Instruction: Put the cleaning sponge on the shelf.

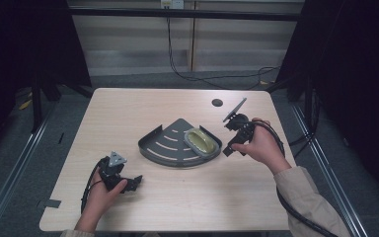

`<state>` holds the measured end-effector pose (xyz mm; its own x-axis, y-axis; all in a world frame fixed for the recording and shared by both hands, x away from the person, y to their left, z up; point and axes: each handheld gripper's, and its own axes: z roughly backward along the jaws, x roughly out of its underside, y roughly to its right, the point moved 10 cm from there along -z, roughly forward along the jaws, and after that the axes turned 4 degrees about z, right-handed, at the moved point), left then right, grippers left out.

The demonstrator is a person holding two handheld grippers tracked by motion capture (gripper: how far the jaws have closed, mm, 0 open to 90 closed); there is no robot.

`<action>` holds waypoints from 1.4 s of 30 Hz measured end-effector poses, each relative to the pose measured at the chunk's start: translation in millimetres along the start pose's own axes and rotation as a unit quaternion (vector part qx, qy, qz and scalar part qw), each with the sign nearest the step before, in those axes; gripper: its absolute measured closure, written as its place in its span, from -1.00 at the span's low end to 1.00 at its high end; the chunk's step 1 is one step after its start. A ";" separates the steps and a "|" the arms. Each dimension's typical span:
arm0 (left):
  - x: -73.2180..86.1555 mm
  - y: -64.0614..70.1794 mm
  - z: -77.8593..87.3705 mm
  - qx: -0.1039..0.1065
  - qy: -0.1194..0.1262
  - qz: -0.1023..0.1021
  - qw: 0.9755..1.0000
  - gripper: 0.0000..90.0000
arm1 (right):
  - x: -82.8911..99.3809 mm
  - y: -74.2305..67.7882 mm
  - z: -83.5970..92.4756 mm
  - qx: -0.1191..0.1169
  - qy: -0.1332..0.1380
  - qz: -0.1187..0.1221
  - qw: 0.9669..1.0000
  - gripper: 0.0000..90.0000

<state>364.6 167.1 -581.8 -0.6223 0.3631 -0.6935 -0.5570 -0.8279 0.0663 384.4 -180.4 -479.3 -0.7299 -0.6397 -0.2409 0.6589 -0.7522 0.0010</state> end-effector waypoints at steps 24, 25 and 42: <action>0.2 0.0 0.1 0.000 -0.001 -0.001 1.000 -1.00 | 61.0 -4.5 -19.8 -0.006 0.000 0.009 1.000 -0.52; 0.1 0.0 0.1 0.000 -0.001 -0.001 1.000 -1.00 | 62.6 -4.3 -20.6 -0.006 0.001 0.008 1.000 -0.52; 0.1 -0.1 0.0 0.000 0.000 -0.001 1.000 -1.00 | 104.3 6.4 -35.4 -0.018 0.041 -0.034 0.998 -0.48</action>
<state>364.6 167.2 -581.8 -0.6215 0.3652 -0.6931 -0.5584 -0.8271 0.0649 318.9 -246.3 -538.8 -0.7568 -0.5708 -0.3186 0.6153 -0.7865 -0.0525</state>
